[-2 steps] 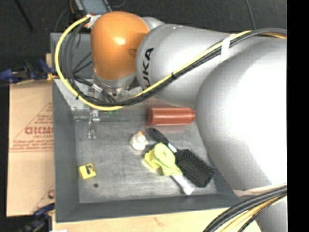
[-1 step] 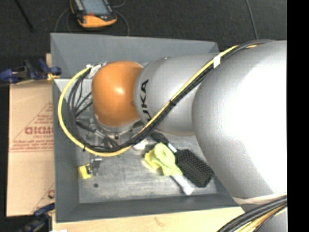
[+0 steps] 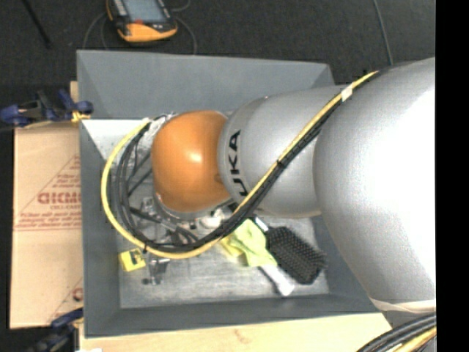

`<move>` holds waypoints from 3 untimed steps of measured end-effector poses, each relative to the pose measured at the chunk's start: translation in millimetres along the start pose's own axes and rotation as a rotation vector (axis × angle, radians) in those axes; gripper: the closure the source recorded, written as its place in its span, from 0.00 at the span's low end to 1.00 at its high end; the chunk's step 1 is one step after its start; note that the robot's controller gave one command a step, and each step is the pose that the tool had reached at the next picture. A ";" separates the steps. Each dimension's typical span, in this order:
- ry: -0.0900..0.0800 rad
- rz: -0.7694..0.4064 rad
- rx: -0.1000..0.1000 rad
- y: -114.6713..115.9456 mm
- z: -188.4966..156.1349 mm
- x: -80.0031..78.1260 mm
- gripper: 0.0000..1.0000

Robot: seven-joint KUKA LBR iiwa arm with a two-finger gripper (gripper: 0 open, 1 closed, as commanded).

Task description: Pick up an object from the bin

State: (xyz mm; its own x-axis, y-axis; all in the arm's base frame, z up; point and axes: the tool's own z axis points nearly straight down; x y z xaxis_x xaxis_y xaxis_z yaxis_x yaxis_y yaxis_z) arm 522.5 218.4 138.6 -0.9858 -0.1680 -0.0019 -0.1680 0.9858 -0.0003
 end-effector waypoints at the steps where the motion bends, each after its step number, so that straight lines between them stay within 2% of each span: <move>1: 0.000 0.115 -0.001 6.4 -2.2 -5.6 0.00; 2: -0.005 0.266 -0.003 12.7 54.5 7.7 0.00; 3: -0.011 0.244 -0.005 17.5 71.4 3.3 1.00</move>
Offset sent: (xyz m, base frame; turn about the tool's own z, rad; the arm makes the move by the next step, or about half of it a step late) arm -0.0164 0.0119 -0.0686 0.2796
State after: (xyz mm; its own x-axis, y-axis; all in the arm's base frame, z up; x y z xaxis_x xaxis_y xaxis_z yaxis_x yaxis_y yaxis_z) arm 516.5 235.1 67.2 -0.9971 0.0754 -0.0126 0.0753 0.9971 0.0060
